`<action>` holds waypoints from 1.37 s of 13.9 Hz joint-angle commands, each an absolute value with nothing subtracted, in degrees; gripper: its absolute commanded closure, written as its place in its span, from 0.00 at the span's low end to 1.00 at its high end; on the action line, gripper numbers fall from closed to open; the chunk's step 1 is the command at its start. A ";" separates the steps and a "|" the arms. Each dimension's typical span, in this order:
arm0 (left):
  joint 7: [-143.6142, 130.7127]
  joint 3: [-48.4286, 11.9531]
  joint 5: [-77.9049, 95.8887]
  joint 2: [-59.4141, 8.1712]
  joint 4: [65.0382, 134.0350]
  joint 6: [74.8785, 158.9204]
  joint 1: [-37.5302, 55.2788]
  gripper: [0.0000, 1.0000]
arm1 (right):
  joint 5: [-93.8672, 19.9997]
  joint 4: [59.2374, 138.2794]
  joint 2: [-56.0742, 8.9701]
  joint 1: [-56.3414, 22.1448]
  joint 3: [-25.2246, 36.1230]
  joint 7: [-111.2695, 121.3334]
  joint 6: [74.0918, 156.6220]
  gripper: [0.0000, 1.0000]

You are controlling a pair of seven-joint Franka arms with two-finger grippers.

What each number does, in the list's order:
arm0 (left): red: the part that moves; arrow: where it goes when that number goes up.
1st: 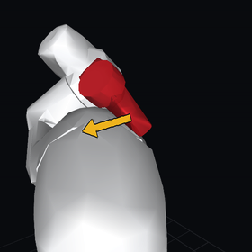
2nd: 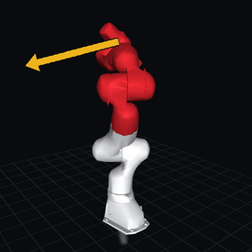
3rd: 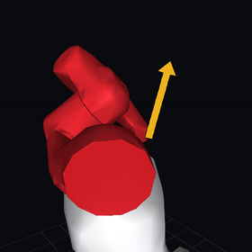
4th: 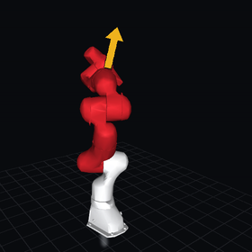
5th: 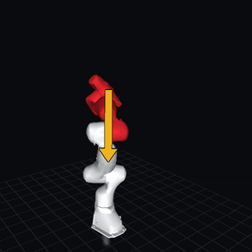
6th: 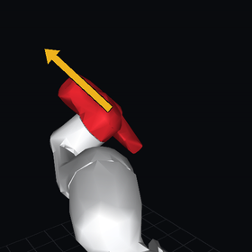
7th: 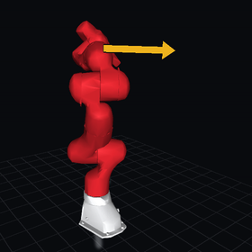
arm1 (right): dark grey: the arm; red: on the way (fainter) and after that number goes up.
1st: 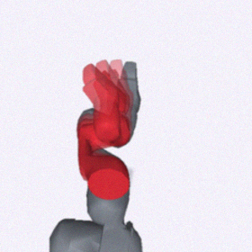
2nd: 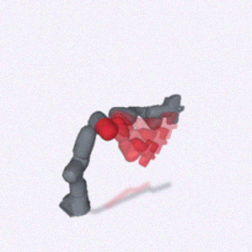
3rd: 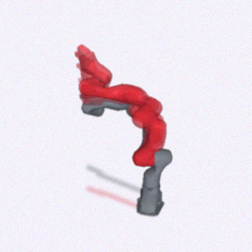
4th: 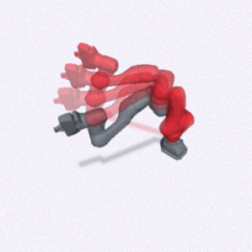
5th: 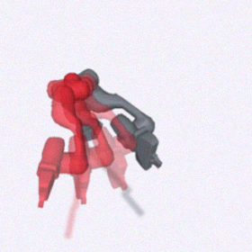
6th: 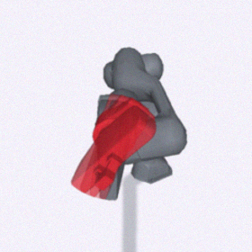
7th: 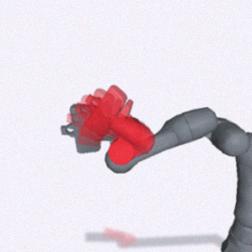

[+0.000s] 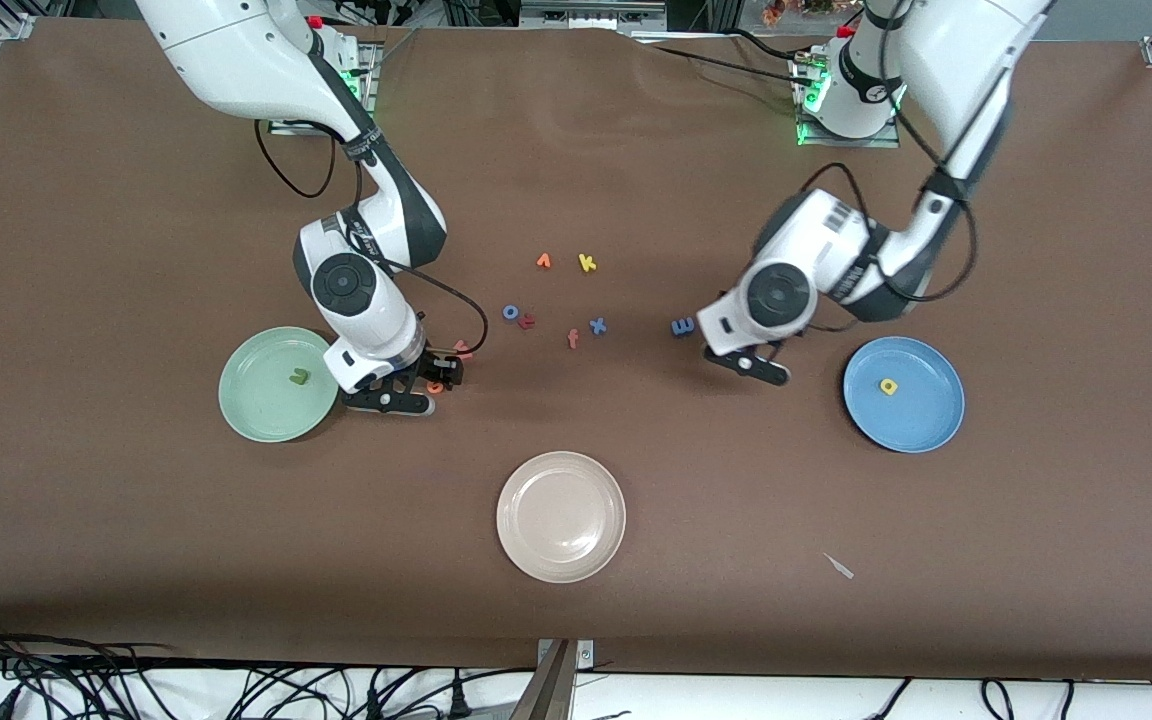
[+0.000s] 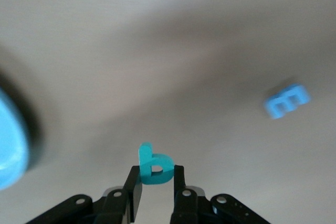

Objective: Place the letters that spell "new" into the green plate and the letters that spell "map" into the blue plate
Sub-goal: 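Grasp the orange e with the right gripper while the left grasps teal b, then drop the orange e on the green plate while the left drops b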

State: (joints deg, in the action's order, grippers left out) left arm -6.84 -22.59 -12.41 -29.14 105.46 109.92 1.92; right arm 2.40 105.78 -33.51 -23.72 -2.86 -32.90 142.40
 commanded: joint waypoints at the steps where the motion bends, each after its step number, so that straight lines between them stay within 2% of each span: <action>1: 5.93 -22.59 -12.56 -29.53 104.59 108.54 -4.02 1.00 | 2.11 105.12 -34.98 -24.26 -2.64 -33.13 144.14 0.26; 4: 13.69 -22.68 -17.48 -31.28 103.89 109.33 -9.57 1.00 | 2.55 105.64 -35.77 -24.35 -2.55 -33.13 145.19 0.27; 10: 21.87 -22.59 -25.40 -38.31 98.36 110.13 -13.79 1.00 | 2.64 108.02 -35.95 -24.17 -2.29 -32.26 148.18 0.34; 11: 22.84 -22.59 -25.40 -38.93 97.83 110.13 -14.23 0.93 | 2.64 108.02 -35.95 -24.17 -2.29 -32.26 148.18 0.35; 13: 24.34 -22.59 -25.23 -39.64 96.42 110.04 -14.50 0.28 | 2.64 108.02 -36.12 -24.17 -2.29 -32.34 148.18 0.39; 14: 23.65 -22.67 -24.62 -39.46 96.24 109.78 -14.50 0.00 | 2.64 108.19 -36.21 -24.17 -2.29 -32.34 148.18 0.42; 18: 4.19 -23.73 -16.56 -37.97 95.98 108.63 -13.89 0.00 | 2.64 108.54 -36.21 -24.17 -2.29 -32.34 148.27 0.59; 19: -0.05 -25.21 -15.48 -37.62 96.24 108.89 -13.89 0.00 | 2.64 108.54 -36.30 -24.17 -2.29 -32.26 148.27 0.67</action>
State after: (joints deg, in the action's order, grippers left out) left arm 8.31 -23.55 -18.62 -38.64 96.53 110.18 -14.15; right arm 2.54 107.48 -36.28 -23.99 -2.30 -32.75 147.14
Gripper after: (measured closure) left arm 0.062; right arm 0.559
